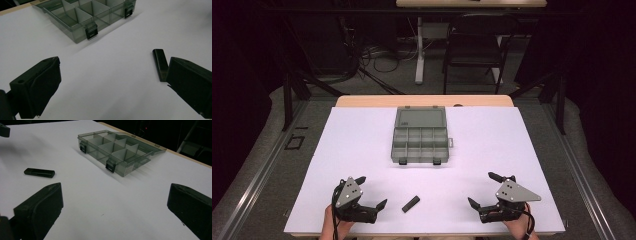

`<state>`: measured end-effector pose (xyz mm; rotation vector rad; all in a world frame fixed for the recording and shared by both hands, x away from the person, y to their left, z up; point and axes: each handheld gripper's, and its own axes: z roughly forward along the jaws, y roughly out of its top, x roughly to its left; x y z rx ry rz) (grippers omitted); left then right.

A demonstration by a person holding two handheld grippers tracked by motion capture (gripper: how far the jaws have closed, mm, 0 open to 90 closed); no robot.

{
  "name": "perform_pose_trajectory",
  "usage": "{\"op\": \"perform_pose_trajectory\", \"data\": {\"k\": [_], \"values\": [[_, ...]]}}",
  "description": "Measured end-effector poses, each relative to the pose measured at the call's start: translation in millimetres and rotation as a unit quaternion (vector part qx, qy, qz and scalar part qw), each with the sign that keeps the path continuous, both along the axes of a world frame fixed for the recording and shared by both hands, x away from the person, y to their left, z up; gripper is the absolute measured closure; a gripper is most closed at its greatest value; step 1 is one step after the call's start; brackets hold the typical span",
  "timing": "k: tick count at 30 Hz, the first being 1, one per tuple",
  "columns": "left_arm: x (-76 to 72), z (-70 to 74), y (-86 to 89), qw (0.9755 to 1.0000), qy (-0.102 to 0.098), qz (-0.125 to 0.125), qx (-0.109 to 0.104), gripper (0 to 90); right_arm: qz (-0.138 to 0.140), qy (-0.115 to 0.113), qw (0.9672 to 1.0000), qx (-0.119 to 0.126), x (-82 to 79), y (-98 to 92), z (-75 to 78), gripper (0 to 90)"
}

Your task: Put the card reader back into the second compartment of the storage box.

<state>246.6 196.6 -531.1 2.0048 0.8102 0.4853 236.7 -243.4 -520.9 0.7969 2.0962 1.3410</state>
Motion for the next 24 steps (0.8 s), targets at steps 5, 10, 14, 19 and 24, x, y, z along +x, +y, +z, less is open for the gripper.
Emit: {"op": "perform_pose_trajectory", "data": {"k": [5,10,14,19,24], "values": [[-1.0,1.1,-5.4,1.0000,0.002,-0.001,0.003,0.0,-0.001,0.001,1.0000,0.000,0.0,-0.1,0.0,0.0],[-1.9,0.7,-13.3,0.9999,0.006,0.000,0.008,0.0,-0.001,0.000,1.0000,0.000,0.1,0.1,0.0,0.0],[-1.6,0.2,-16.7,0.9999,0.009,-0.001,0.012,0.0,0.000,0.003,1.0000,-0.001,0.5,-0.4,-0.2,0.0],[-1.6,-1.0,-23.9,0.9998,0.013,-0.004,0.016,0.0,0.000,0.005,1.0000,-0.001,0.8,-0.3,-0.5,0.0],[-1.8,-2.0,-28.7,0.9997,0.016,-0.007,0.019,0.0,0.000,0.007,1.0000,-0.001,1.3,0.0,-0.9,0.0]]}}
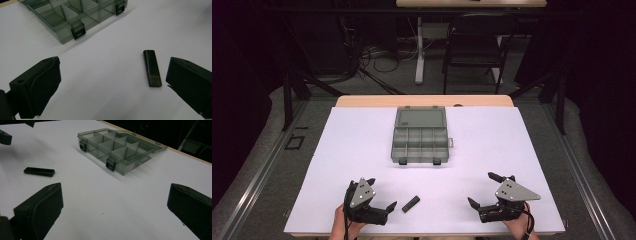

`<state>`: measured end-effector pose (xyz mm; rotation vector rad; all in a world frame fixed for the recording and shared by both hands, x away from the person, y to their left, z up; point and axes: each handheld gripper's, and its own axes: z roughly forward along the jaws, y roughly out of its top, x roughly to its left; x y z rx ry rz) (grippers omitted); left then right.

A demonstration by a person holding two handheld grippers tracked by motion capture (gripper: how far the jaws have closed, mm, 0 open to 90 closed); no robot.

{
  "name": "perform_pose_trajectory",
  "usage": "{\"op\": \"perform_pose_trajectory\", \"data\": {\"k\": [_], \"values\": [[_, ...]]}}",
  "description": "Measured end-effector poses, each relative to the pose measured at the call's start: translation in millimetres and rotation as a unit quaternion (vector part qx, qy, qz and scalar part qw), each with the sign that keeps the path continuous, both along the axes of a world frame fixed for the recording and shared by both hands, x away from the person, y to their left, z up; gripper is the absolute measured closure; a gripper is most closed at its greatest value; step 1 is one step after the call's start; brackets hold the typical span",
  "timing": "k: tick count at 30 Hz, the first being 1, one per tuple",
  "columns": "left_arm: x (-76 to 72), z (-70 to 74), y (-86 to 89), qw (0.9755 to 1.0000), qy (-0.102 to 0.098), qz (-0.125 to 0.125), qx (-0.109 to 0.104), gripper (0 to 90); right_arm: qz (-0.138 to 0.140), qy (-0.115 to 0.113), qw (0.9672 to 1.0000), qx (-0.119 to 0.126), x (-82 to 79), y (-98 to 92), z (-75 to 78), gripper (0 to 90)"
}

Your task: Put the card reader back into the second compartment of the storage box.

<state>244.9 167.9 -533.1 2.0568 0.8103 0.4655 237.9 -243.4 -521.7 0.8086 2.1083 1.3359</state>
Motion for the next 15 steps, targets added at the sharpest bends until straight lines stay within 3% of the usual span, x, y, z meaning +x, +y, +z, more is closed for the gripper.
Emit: {"op": "perform_pose_trajectory", "data": {"k": [15], "values": [[-2.2,-5.3,-20.2,0.9997,0.012,-0.009,0.017,0.0,-0.001,0.000,1.0000,-0.001,-0.2,-0.7,0.0,0.0]]}}
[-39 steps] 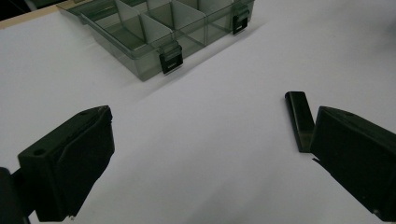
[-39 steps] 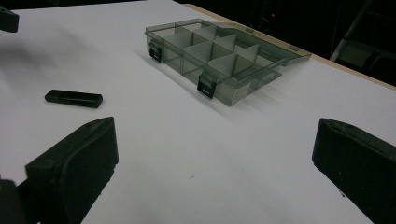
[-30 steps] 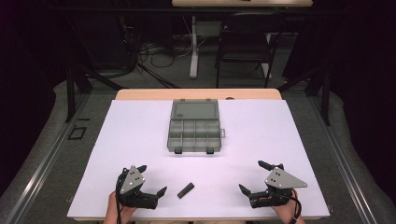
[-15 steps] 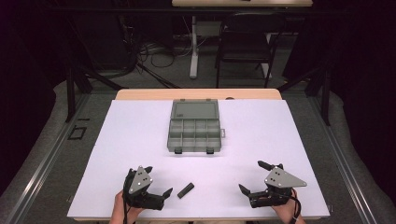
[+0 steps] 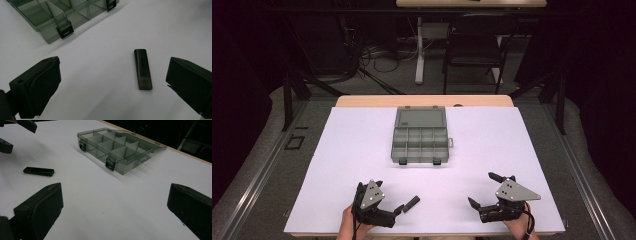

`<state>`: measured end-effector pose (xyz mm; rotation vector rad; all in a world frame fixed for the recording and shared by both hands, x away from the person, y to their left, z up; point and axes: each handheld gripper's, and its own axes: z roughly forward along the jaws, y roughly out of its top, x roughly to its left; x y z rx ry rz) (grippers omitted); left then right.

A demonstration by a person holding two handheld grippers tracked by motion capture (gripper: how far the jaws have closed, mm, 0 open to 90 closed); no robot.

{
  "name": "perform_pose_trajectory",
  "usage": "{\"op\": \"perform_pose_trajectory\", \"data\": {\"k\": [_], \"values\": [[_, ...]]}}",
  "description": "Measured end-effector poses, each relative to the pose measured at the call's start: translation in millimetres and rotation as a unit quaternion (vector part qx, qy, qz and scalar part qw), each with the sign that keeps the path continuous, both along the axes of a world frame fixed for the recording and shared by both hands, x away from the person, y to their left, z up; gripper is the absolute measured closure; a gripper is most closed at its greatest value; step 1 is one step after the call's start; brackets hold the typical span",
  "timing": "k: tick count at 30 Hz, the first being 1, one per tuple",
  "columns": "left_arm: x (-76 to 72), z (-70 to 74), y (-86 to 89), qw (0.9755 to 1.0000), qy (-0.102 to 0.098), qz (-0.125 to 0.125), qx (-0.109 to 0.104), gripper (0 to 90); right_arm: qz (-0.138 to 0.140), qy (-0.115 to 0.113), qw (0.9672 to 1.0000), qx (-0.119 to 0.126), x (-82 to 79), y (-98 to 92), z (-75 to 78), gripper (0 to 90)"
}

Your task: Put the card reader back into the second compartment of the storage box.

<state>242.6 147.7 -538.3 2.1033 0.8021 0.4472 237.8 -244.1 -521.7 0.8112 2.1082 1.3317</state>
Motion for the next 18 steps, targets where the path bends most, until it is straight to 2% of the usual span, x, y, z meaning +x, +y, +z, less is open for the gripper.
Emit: {"op": "perform_pose_trajectory", "data": {"k": [12,18], "values": [[-1.0,-5.8,-14.1,0.9998,0.010,-0.003,0.014,2.4,0.001,0.002,1.0000,-0.002,0.0,0.1,-0.2,0.0],[-2.2,-9.0,-20.6,0.9996,0.017,-0.010,0.018,15.0,0.000,0.003,1.0000,-0.001,1.0,-0.2,-1.0,0.0]]}}
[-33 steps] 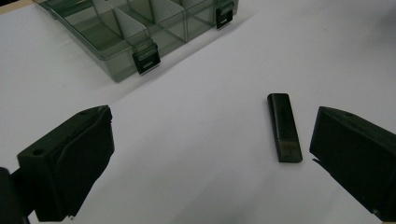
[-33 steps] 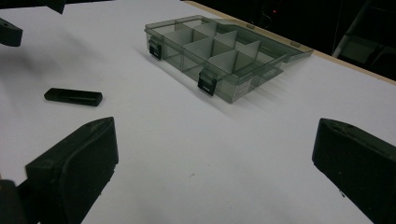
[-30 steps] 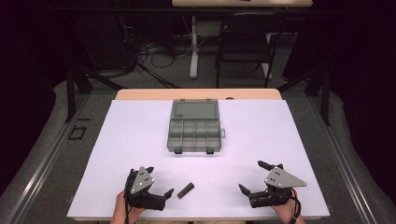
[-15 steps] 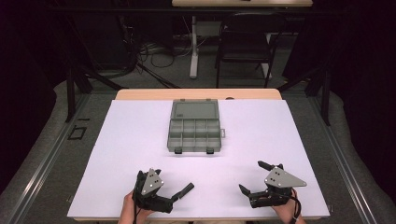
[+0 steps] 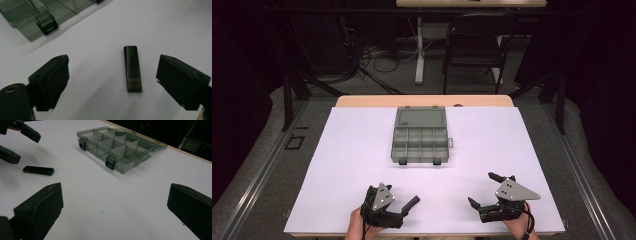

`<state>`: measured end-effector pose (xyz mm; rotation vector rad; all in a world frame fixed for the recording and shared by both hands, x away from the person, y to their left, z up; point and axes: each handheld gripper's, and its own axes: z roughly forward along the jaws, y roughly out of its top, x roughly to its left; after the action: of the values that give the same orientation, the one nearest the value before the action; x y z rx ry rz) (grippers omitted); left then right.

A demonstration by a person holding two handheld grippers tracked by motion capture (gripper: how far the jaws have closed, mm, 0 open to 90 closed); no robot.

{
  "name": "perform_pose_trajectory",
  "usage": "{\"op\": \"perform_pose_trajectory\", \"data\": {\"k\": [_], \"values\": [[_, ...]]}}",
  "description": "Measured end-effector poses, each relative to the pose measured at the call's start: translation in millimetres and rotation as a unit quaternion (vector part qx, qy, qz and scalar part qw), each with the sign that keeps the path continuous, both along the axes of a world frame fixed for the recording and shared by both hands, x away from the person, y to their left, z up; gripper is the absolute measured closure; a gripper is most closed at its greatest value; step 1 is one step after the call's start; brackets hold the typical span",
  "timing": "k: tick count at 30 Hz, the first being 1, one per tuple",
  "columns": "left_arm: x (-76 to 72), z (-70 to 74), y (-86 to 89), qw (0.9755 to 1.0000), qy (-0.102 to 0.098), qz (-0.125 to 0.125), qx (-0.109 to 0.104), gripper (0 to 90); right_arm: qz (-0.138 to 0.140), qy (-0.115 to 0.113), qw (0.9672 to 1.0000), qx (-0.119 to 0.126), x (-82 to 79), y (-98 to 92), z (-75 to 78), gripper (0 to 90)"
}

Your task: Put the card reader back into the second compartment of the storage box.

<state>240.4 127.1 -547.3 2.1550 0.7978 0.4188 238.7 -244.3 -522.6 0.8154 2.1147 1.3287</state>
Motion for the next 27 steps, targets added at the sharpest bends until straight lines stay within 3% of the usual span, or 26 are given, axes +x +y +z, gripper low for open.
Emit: {"op": "perform_pose_trajectory", "data": {"k": [19,27], "values": [[-2.6,-11.2,-15.7,0.9995,0.031,-0.008,0.001,56.0,0.002,0.004,1.0000,-0.002,0.3,0.4,-0.6,0.0],[-0.2,-16.9,-17.8,0.9990,0.044,-0.003,-0.001,65.2,0.002,0.004,1.0000,-0.002,0.3,0.1,-0.6,0.0]]}}
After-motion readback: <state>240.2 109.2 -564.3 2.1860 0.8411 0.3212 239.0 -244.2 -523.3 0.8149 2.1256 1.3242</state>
